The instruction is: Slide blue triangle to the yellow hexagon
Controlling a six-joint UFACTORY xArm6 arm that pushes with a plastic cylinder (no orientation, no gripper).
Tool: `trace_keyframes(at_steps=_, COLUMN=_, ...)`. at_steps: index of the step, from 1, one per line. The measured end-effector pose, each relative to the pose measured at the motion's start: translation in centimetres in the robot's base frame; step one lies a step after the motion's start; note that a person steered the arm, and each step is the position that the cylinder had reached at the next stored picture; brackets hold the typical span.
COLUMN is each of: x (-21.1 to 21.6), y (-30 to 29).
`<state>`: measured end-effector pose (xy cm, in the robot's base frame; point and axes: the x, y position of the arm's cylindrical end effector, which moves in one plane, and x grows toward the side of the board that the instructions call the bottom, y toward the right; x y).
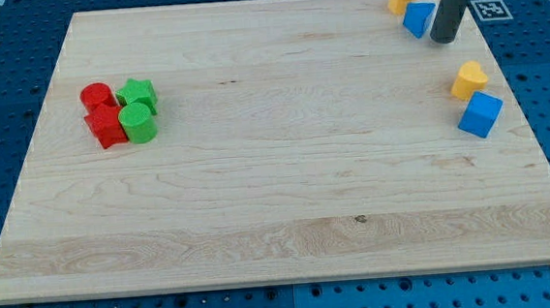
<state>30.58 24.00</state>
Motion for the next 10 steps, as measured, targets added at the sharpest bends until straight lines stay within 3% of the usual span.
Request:
trace_keyframes(at_steps=3, x=-0.5, y=-0.7)
trace_keyframes(at_steps=5, x=1.4, y=-1.2)
trace_keyframes(at_steps=8, x=-2.0, y=-1.7)
trace_keyframes(at_steps=10, x=-2.0, y=-2.7)
